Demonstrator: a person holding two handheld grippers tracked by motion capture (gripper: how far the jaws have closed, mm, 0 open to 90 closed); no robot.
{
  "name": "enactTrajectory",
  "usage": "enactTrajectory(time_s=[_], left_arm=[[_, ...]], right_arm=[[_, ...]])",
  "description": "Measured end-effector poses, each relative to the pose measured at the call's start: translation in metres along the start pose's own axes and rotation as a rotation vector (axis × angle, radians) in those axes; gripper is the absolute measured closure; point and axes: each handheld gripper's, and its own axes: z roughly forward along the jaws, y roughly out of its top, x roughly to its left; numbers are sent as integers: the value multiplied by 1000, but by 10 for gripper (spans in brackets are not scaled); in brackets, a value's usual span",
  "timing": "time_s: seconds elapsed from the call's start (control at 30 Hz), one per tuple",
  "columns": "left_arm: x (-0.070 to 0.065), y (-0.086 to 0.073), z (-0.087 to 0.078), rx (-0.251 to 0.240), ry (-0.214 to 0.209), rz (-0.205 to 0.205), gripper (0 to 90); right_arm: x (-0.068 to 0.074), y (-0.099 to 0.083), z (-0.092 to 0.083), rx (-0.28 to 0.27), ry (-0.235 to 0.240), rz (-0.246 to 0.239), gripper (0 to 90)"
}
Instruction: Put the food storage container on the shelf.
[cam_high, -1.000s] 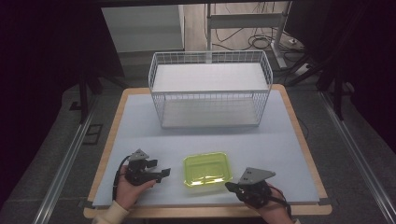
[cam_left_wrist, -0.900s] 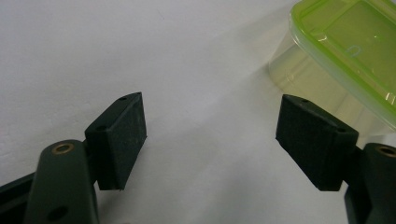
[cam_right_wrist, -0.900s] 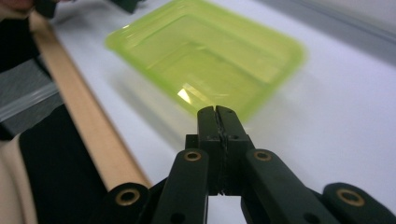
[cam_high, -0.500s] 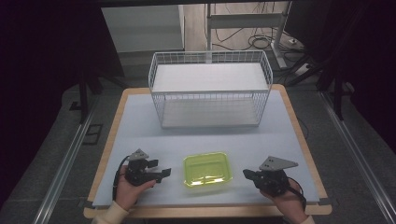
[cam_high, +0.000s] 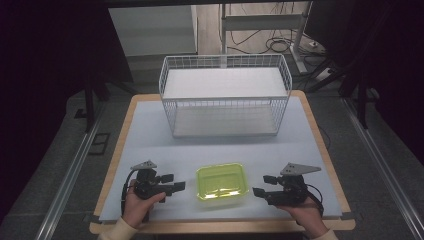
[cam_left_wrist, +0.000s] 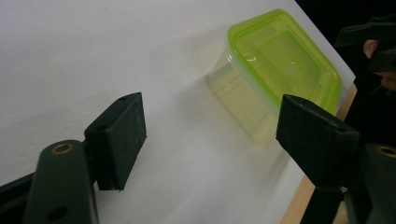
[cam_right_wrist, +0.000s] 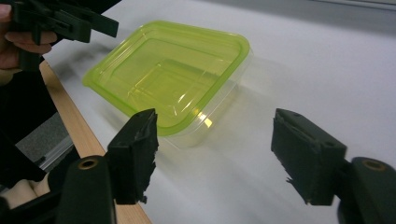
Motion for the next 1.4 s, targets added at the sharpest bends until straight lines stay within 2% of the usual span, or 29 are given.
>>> enactTrajectory(time_s=[0.1, 0.3, 0.43, 0.6, 0.67, 0.73, 1.03, 1.1, 1.2, 1.33, 1.37, 1.4], left_arm=[[-2, 0, 0, 2, -8, -12, 240], [-3, 1, 1, -2, -19, -21, 242], [-3, 2, 0, -2, -28, -35, 243], [-4, 3, 2, -1, -32, -43, 243], [-6, 4, 3, 1, -40, -41, 244], [-6, 4, 4, 2, -50, -45, 245], [-6, 6, 14, 9, -120, -111, 253], [-6, 9, 19, 12, -139, -132, 269], [-6, 10, 23, 17, -149, -141, 274], [-4, 10, 31, 33, -165, -174, 291], [-3, 10, 34, 36, -175, -193, 305], [-3, 10, 34, 36, -175, -193, 317]], right_arm=[[0, 1, 4, 10, -2, 6, 296], [-4, 4, 6, -2, 5, 28, 293], [-11, 8, 12, -5, 25, 74, 293], [-16, 11, 16, -7, 44, 101, 320], [-19, 13, 18, -12, 55, 124, 334], [-23, 16, 21, -15, 87, 167, 363], [-30, 23, 42, 15, 143, 230, 409], [-32, 25, 51, 36, 159, 263, 417], [-32, 26, 55, 47, 161, 269, 431], [-33, 27, 59, 58, 157, 282, 462], [-34, 27, 59, 61, 159, 290, 486], [-34, 27, 58, 66, 162, 296, 494]])
